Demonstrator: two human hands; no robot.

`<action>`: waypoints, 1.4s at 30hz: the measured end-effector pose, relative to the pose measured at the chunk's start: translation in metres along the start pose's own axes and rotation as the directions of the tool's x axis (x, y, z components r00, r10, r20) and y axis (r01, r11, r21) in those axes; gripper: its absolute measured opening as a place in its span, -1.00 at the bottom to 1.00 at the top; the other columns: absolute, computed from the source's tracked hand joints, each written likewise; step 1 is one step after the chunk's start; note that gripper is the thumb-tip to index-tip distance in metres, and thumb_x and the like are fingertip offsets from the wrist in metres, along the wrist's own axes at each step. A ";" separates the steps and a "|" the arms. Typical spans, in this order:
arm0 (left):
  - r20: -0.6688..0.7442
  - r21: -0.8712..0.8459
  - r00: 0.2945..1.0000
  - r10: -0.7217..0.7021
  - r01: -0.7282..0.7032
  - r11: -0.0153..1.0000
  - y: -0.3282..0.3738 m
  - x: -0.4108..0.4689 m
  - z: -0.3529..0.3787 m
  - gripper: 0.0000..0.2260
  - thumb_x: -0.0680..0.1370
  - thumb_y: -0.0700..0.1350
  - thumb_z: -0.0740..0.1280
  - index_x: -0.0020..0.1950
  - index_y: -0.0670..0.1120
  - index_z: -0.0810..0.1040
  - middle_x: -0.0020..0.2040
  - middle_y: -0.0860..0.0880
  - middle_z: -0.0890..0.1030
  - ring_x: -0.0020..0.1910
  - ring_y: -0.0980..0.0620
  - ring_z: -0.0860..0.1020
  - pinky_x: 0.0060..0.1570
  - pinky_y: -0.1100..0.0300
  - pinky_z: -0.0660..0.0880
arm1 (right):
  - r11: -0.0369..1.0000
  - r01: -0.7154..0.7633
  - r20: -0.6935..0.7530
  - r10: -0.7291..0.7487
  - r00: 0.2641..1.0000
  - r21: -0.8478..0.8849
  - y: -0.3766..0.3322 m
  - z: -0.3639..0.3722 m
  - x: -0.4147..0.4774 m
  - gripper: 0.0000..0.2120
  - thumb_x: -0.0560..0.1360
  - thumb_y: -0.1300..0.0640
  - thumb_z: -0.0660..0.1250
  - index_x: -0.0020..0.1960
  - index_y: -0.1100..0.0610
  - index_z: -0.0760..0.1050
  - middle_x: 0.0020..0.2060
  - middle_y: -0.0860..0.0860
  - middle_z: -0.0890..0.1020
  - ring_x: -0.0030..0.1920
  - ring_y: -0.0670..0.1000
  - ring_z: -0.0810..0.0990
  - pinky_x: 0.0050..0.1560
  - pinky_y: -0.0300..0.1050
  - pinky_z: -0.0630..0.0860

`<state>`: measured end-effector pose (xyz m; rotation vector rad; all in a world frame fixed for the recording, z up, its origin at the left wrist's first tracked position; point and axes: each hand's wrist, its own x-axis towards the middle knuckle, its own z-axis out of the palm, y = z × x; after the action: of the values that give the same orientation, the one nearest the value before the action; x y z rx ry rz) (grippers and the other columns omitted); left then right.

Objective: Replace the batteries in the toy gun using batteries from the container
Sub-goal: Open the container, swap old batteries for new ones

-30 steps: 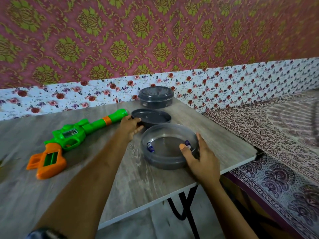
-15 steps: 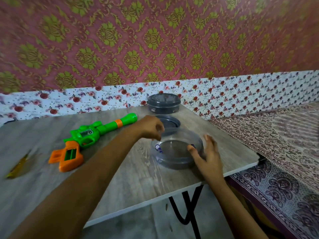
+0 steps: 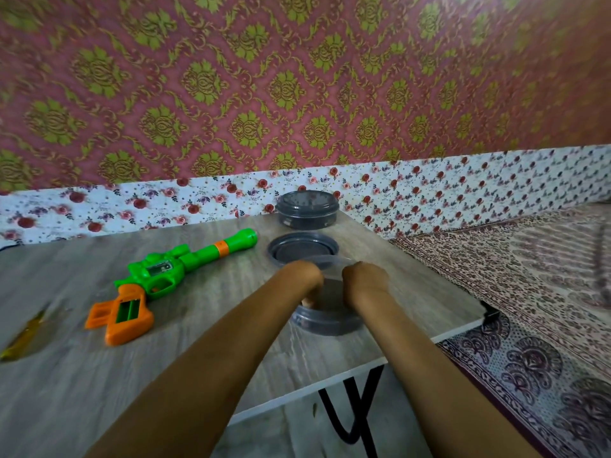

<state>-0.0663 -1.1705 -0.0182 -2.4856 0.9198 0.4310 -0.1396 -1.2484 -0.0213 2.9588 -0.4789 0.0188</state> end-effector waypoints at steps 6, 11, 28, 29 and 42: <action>-0.077 -0.178 0.996 0.043 -0.056 0.982 -0.006 -0.003 0.010 -0.68 0.56 -0.15 0.26 0.31 -0.12 0.43 0.27 -0.13 0.49 0.23 -0.14 0.47 0.30 0.04 0.36 | 0.999 0.019 0.044 -0.018 0.999 -0.030 -0.001 0.002 0.009 -0.71 0.57 0.24 0.14 0.26 0.20 0.44 0.25 0.11 0.50 0.27 0.10 0.48 0.17 -0.10 0.45; -0.193 -0.188 0.978 0.081 -0.118 0.975 -0.010 -0.004 0.015 -0.78 0.51 -0.19 0.31 0.15 -0.12 0.56 0.16 -0.13 0.58 0.13 -0.12 0.53 0.19 0.04 0.45 | 1.000 0.018 0.039 -0.019 0.999 0.024 0.000 0.011 0.016 -0.71 0.58 0.22 0.13 0.26 0.21 0.43 0.25 0.14 0.50 0.26 0.11 0.48 0.19 -0.08 0.43; -0.716 -0.562 0.689 -0.111 -0.475 0.677 -0.052 -0.064 0.011 -0.62 0.33 -0.22 0.52 0.10 -0.10 0.50 0.09 -0.05 0.59 0.07 0.03 0.55 0.10 0.14 0.52 | -0.450 -0.386 0.330 -0.201 0.922 0.805 -0.019 -0.013 0.011 -0.75 0.58 0.12 0.06 -0.13 0.23 0.41 -0.29 0.13 0.48 -0.30 0.03 0.48 -0.21 -0.05 0.51; -0.711 -0.561 0.697 -0.097 -0.479 0.675 -0.055 -0.069 0.014 -0.57 0.33 -0.24 0.52 0.13 -0.11 0.47 0.11 -0.05 0.58 0.08 0.05 0.53 0.08 0.20 0.50 | -0.449 -0.394 0.318 -0.237 0.918 0.802 -0.025 -0.014 0.009 -0.75 0.58 0.09 0.07 -0.07 0.22 0.44 -0.25 0.14 0.52 -0.28 0.04 0.50 -0.21 -0.05 0.53; -0.618 -0.712 0.752 -0.231 -0.410 0.569 -0.108 -0.137 0.098 -0.45 0.36 -0.28 0.50 0.27 -0.09 0.36 0.24 -0.13 0.52 0.27 0.05 0.47 0.06 0.22 0.54 | -0.378 -0.398 0.233 -0.413 0.881 0.836 -0.138 0.003 -0.017 -0.86 0.55 0.29 0.18 -0.15 0.21 0.47 -0.48 0.05 0.64 -0.53 -0.08 0.61 -0.53 -0.26 0.53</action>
<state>-0.1061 -0.9751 -0.0095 -3.6223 1.3582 -0.0840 -0.1124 -1.1142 -0.0439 4.9201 -0.7536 -0.9334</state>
